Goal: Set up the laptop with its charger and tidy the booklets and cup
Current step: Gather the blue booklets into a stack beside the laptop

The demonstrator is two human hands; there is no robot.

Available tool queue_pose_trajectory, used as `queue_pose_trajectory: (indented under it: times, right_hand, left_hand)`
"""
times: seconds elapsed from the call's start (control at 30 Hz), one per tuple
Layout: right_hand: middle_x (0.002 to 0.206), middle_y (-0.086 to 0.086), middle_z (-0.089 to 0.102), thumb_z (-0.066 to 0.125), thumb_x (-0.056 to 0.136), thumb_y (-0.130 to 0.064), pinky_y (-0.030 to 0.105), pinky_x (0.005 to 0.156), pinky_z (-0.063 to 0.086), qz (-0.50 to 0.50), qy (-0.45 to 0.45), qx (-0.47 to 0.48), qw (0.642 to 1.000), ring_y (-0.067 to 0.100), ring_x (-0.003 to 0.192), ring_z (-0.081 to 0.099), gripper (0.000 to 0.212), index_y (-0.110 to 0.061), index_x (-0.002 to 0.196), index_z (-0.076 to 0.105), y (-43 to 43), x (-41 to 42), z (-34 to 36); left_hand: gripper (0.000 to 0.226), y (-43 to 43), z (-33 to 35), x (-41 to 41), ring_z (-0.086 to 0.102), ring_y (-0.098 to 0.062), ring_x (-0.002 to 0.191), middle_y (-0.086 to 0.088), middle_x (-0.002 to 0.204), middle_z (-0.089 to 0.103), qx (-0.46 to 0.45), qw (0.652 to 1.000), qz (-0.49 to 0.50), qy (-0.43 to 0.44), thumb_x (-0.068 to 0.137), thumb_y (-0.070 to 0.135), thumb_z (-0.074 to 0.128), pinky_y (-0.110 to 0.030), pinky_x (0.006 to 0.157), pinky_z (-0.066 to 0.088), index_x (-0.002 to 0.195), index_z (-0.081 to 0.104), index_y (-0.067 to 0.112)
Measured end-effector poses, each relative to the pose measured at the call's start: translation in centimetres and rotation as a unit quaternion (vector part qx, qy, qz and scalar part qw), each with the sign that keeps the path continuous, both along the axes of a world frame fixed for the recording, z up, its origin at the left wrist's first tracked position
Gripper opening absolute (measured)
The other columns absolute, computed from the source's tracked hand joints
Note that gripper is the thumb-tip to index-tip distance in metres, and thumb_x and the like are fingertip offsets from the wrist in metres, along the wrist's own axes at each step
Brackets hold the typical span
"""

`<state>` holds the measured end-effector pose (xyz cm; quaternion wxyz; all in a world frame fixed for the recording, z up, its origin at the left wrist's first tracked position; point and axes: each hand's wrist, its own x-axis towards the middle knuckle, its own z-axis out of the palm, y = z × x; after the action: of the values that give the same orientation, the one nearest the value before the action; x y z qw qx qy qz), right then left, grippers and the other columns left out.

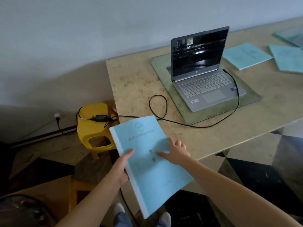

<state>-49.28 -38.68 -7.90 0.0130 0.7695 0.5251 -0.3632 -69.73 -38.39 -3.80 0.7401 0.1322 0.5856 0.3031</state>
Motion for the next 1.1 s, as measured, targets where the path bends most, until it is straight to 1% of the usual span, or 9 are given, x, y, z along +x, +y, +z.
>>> queue_pose_trajectory:
  times: [0.1, 0.23, 0.37, 0.47, 0.6, 0.77, 0.87, 0.93, 1.1]
  right_hand:
    - [0.136, 0.009, 0.036, 0.064, 0.069, -0.068, 0.04, 0.104, 0.039, -0.085, 0.127, -0.016, 0.988, 0.029, 0.127, 0.038, 0.094, -0.021, 0.142, 0.03, 0.4, 1.3, 0.3]
    - [0.108, 0.001, 0.067, 0.077, 0.065, -0.053, 0.028, 0.075, 0.055, -0.194, 0.396, -0.06, 0.895, 0.015, 0.095, 0.066, 0.071, -0.015, 0.122, 0.056, -0.8, 4.4, 2.2]
    - [0.114, 0.012, 0.068, 0.08, 0.056, -0.054, 0.044, 0.097, 0.048, -0.222, 0.446, -0.032, 0.866, 0.028, 0.105, 0.065, 0.075, -0.011, 0.114, 0.062, -2.3, 8.6, 2.9]
    - [0.11, 0.013, 0.07, 0.076, 0.071, -0.042, 0.056, 0.091, 0.051, -0.304, 0.443, 0.03, 0.843, 0.031, 0.099, 0.068, 0.052, -0.012, 0.112, 0.062, -4.0, 10.9, 3.7]
    - [0.103, 0.011, 0.073, 0.072, 0.082, -0.026, 0.051, 0.085, 0.055, -0.381, 0.443, 0.126, 0.801, 0.03, 0.089, 0.071, 0.031, -0.017, 0.109, 0.062, -7.0, 14.4, 4.5]
    - [0.1, 0.008, 0.073, 0.066, 0.087, -0.02, 0.043, 0.077, 0.059, -0.438, 0.423, 0.21, 0.766, 0.026, 0.085, 0.072, 0.02, -0.016, 0.107, 0.062, -11.1, 20.0, 5.5]
    - [0.091, 0.002, 0.073, 0.057, 0.092, -0.016, 0.034, 0.066, 0.059, -0.469, 0.389, 0.244, 0.755, 0.019, 0.075, 0.072, 0.009, -0.019, 0.099, 0.062, -13.2, 23.3, 6.2]
    - [0.089, 0.002, 0.074, 0.058, 0.091, -0.016, 0.038, 0.069, 0.058, -0.487, 0.364, 0.259, 0.75, 0.021, 0.076, 0.072, 0.008, -0.018, 0.098, 0.063, -14.4, 25.8, 6.1]
    - [0.093, 0.009, 0.075, 0.059, 0.09, -0.013, 0.034, 0.064, 0.058, -0.501, 0.324, 0.266, 0.757, 0.024, 0.077, 0.073, 0.017, -0.011, 0.106, 0.063, -15.0, 33.5, 5.7]
  left_hand:
    - [0.012, 1.5, 2.4, 0.7, 0.065, -0.03, 0.086, -0.009, 0.079, 0.075, 0.034, 0.999, -0.038, 0.014, 0.087, 0.021, 0.061, -0.042, 0.076, 0.051, 0.097, 0.065, 0.016]
    - [0.015, 2.8, 4.9, 1.6, 0.066, -0.028, 0.088, -0.005, 0.077, 0.076, 0.077, 0.993, -0.088, 0.022, 0.084, 0.023, 0.065, -0.041, 0.074, 0.052, 0.097, 0.068, 0.017]
    - [0.016, 4.1, 6.3, 4.4, 0.065, -0.03, 0.09, -0.012, 0.094, 0.073, 0.081, 0.986, -0.144, 0.032, 0.084, 0.02, 0.065, -0.043, 0.083, 0.051, 0.099, 0.067, 0.014]
    - [0.021, 4.3, 5.9, 7.6, 0.066, -0.028, 0.088, -0.013, 0.103, 0.07, 0.083, 0.979, -0.182, 0.032, 0.087, 0.013, 0.06, -0.041, 0.082, 0.053, 0.108, 0.064, 0.009]
    - [0.017, 3.9, 4.6, 12.7, 0.07, -0.021, 0.058, -0.008, 0.069, 0.074, 0.108, 0.965, -0.231, 0.055, 0.083, -0.003, 0.06, -0.036, 0.059, 0.059, 0.097, 0.065, 0.005]
    - [0.011, 4.0, 4.2, 21.3, 0.068, -0.019, 0.048, -0.006, 0.056, 0.071, 0.14, 0.945, -0.289, 0.067, 0.08, -0.008, 0.063, -0.036, 0.051, 0.058, 0.084, 0.064, 0.002]
    - [0.006, 3.6, 3.6, 27.2, 0.067, -0.019, 0.048, -0.005, 0.053, 0.069, 0.158, 0.929, -0.323, 0.089, 0.08, -0.009, 0.063, -0.039, 0.065, 0.057, 0.083, 0.063, -0.004]
    - [0.006, 3.0, 3.2, 30.8, 0.065, -0.026, 0.063, -0.011, 0.064, 0.067, 0.151, 0.924, -0.337, 0.1, 0.079, -0.008, 0.065, -0.044, 0.08, 0.052, 0.08, 0.06, -0.003]
    - [0.013, 3.1, 2.3, 39.0, 0.06, -0.028, 0.069, -0.014, 0.063, 0.066, 0.121, 0.918, -0.368, 0.08, 0.079, -0.01, 0.063, -0.049, 0.083, 0.05, 0.073, 0.059, 0.0]
